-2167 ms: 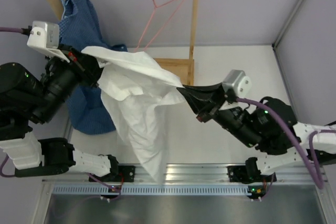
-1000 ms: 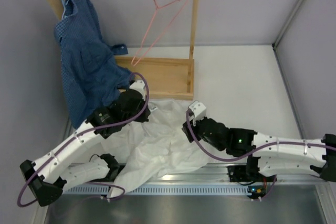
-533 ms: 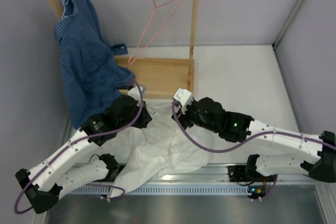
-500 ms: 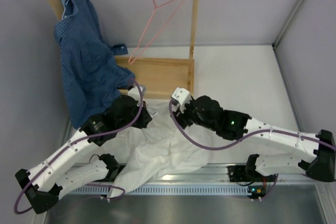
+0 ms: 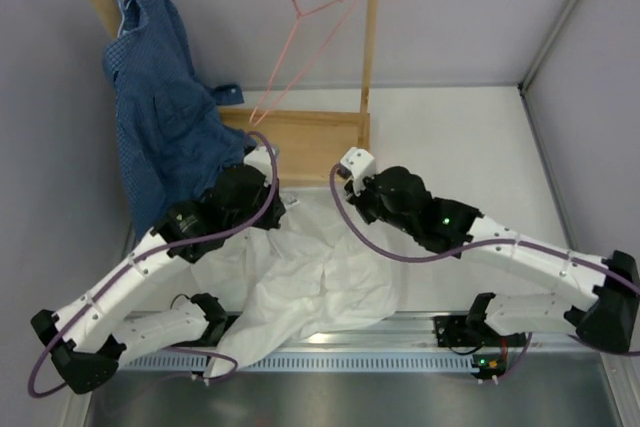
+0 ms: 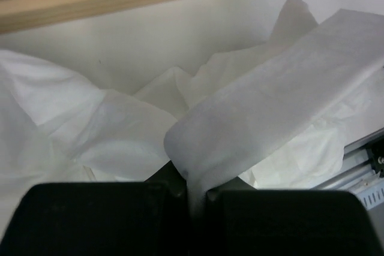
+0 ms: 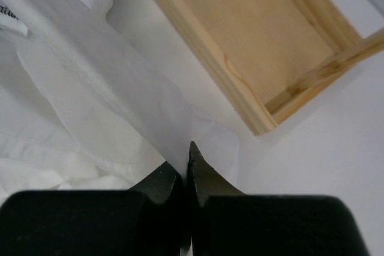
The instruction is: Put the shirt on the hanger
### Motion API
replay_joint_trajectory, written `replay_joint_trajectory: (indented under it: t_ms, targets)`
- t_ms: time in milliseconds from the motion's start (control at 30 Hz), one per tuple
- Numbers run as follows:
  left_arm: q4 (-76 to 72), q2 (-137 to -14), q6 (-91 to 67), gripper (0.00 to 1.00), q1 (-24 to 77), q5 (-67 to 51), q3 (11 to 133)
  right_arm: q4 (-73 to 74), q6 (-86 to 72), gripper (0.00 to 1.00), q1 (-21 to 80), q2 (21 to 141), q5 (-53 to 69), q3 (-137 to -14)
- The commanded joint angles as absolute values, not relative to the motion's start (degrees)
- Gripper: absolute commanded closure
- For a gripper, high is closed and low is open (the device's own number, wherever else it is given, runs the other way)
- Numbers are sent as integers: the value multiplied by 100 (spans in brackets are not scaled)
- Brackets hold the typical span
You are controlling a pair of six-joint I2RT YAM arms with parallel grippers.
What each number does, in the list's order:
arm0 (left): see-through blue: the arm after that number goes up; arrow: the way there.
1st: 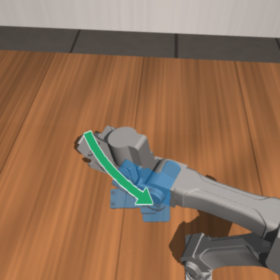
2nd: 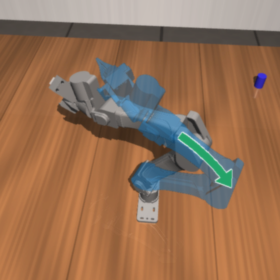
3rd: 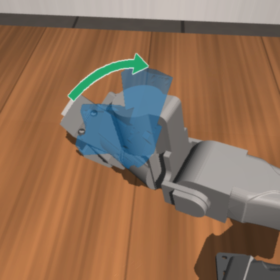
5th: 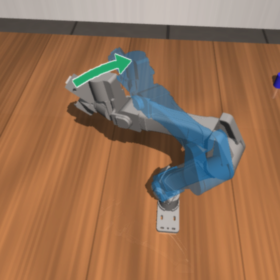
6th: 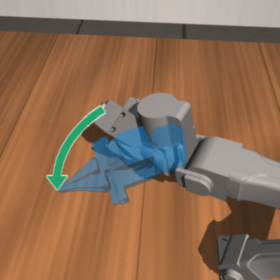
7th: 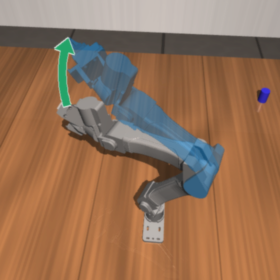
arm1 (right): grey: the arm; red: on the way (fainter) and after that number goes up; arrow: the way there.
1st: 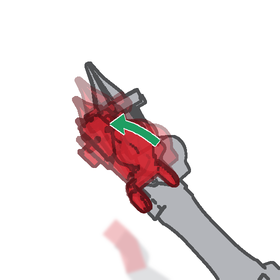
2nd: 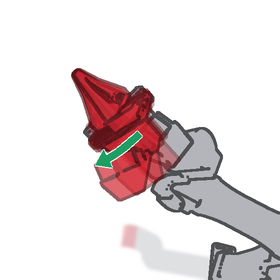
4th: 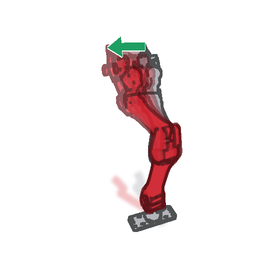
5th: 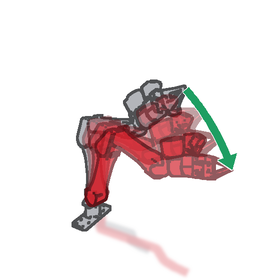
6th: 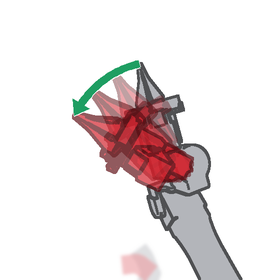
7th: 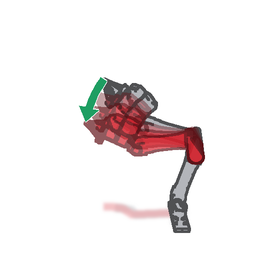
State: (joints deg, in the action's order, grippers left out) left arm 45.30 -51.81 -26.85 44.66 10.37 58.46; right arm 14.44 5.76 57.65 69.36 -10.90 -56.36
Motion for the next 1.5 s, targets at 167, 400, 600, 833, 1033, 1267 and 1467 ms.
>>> replay_joint_trajectory:
  t_ms: [167,400,600,833,1033,1267,1467]
  targets:
    - [5150,-6150,-1680,100,4438,2662,8927,2196,475,100,6055,5536,-2940,-7021]
    - [4651,-6873,-1775,100,4438,2277,8317,3155,-882,100,6170,5608,-4447,-6287]
    - [3483,-7014,-2329,100,4430,1022,6681,2611,-2450,100,6170,5046,-4008,-4554]
    - [2821,-6716,-2347,64,4430,-124,6284,1793,-2417,100,6170,4939,-3779,-4007]
    - [2638,-6294,-2609,2,4430,351,5532,1793,-2276,100,6144,4939,-3832,-4289]
    - [1934,-5319,-3208,7,4430,905,4229,1837,-2189,100,6021,5062,-3709,-4500]
    - [1890,-4544,-3173,18,4456,949,3920,1960,-1951,100,5731,5484,-3368,-4825]
